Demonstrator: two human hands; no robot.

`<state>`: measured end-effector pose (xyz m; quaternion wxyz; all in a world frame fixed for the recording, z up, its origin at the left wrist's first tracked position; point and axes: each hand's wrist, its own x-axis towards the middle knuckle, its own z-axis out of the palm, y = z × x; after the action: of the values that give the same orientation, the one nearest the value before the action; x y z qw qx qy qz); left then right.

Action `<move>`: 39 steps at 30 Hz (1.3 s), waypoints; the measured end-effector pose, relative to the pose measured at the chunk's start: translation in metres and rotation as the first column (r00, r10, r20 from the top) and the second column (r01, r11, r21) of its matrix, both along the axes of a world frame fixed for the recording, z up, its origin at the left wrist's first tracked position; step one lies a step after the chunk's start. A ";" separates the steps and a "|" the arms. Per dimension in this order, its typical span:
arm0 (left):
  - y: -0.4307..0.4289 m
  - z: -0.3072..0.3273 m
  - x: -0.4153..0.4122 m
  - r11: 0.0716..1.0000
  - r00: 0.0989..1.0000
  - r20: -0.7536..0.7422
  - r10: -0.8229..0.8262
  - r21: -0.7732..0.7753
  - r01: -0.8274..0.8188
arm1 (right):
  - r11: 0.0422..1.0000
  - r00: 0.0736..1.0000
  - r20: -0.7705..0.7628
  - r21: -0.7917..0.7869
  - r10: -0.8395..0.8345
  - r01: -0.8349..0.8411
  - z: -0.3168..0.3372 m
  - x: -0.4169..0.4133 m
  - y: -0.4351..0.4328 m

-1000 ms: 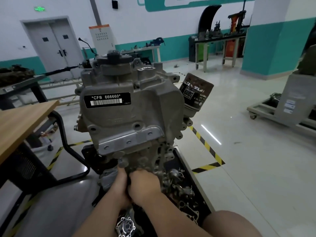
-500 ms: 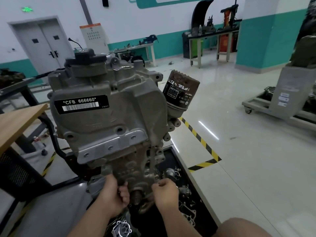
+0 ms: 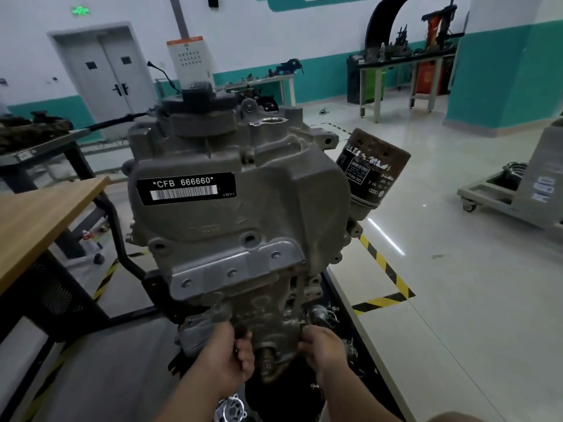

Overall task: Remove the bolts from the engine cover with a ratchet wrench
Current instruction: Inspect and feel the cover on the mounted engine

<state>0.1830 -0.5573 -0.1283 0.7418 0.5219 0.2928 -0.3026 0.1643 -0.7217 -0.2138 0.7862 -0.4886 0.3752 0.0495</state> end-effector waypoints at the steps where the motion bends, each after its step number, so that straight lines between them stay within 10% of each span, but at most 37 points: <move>1: 0.000 0.000 0.000 1.000 1.000 0.000 -0.003 -0.004 0.003 | 1.000 1.000 -0.003 -0.011 0.005 -0.005 0.000 0.000 0.001; 9: 0.002 0.001 0.001 0.999 0.999 -0.003 -0.041 -0.008 0.041 | 0.938 0.985 0.039 -0.312 0.170 -0.150 -0.007 -0.005 -0.005; 16: 0.004 0.004 0.000 0.999 0.998 -0.034 -0.049 -0.018 0.048 | 0.576 0.894 -0.118 -0.726 0.432 -0.374 -0.013 0.001 -0.011; 32: 0.005 0.003 0.002 0.998 0.998 -0.017 -0.062 -0.032 0.062 | 0.252 0.844 -0.184 -0.904 0.503 -0.347 -0.023 -0.004 -0.012; 39: 0.004 0.002 0.002 0.998 0.998 -0.002 -0.062 -0.031 0.062 | 0.261 0.859 -0.136 -0.919 0.494 -0.295 -0.021 -0.006 -0.009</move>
<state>0.1851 -0.5528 -0.1260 0.7397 0.5187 0.2730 -0.3306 0.1587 -0.7312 -0.2346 0.3711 -0.9192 0.1306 -0.0158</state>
